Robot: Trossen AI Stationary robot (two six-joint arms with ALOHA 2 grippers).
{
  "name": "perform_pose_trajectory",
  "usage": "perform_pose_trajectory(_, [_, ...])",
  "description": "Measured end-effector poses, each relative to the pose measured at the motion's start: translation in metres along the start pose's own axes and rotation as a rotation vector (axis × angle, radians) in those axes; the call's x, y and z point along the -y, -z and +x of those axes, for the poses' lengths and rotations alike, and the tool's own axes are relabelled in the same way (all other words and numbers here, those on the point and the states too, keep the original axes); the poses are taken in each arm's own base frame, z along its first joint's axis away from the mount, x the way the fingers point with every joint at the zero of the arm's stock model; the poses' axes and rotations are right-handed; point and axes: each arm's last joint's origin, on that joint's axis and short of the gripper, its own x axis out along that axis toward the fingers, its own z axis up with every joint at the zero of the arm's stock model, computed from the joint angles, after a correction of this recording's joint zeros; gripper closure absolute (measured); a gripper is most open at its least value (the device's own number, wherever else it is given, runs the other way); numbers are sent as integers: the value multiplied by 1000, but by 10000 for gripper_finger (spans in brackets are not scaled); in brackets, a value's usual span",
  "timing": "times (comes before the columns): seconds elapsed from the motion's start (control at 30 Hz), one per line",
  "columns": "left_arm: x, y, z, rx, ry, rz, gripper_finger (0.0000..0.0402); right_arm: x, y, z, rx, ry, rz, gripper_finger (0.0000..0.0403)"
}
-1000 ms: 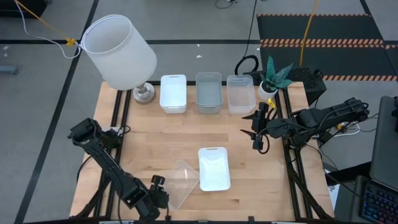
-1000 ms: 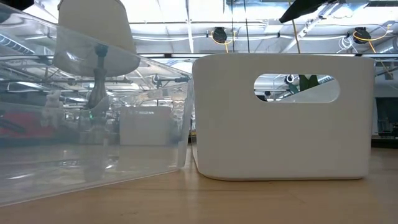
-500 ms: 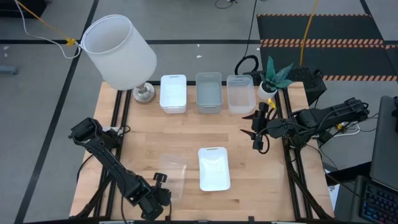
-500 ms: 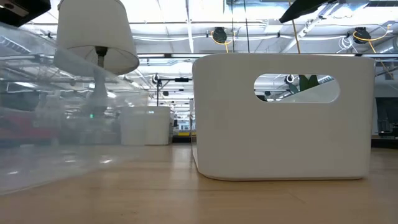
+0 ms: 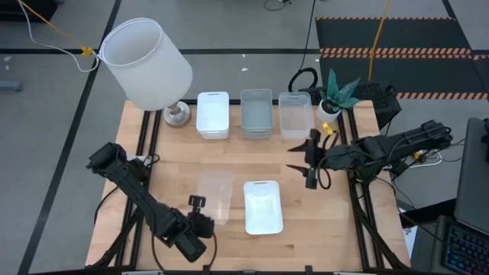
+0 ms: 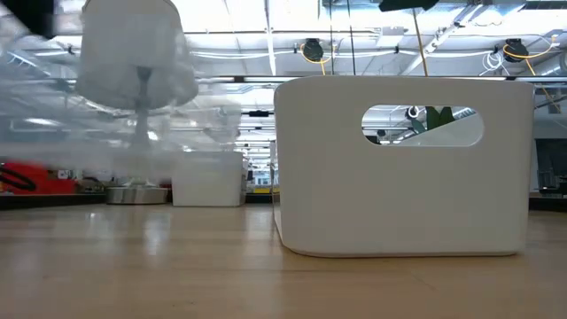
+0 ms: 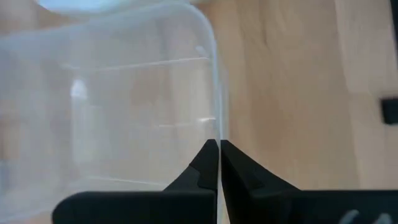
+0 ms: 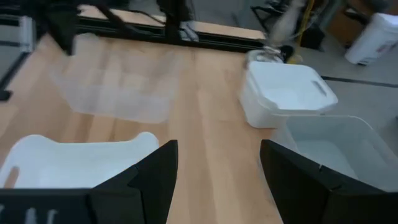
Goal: Stack baskets by color
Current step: Stack the transparent bin on the top right stacked transparent bins
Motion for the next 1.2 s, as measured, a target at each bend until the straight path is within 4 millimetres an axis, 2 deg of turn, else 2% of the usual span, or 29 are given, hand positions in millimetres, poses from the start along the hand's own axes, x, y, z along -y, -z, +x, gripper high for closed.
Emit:
perform_pose_trajectory(0.2, [-18,-20,-20,72,-85,83,398,-10,-12,18,-21,-15,-36,180])
perform_pose_trajectory(0.4, [-44,-37,-27,119,-199,120,399,-33,-27,35,-46,-75,-98,180])
perform_pose_trajectory(0.57, [-75,-51,-24,115,-257,75,399,-54,-41,48,-50,-76,-174,180])
perform_pose_trajectory(0.77, [-114,-60,-13,68,-301,43,399,-71,-45,64,-61,4,-270,180])
perform_pose_trajectory(1.0, [-149,-67,-4,48,-335,69,399,-74,-43,80,-69,18,-327,180])
perform_pose_trajectory(1.2, [-164,-73,-1,77,-350,79,399,-65,-41,88,-100,90,-312,180])
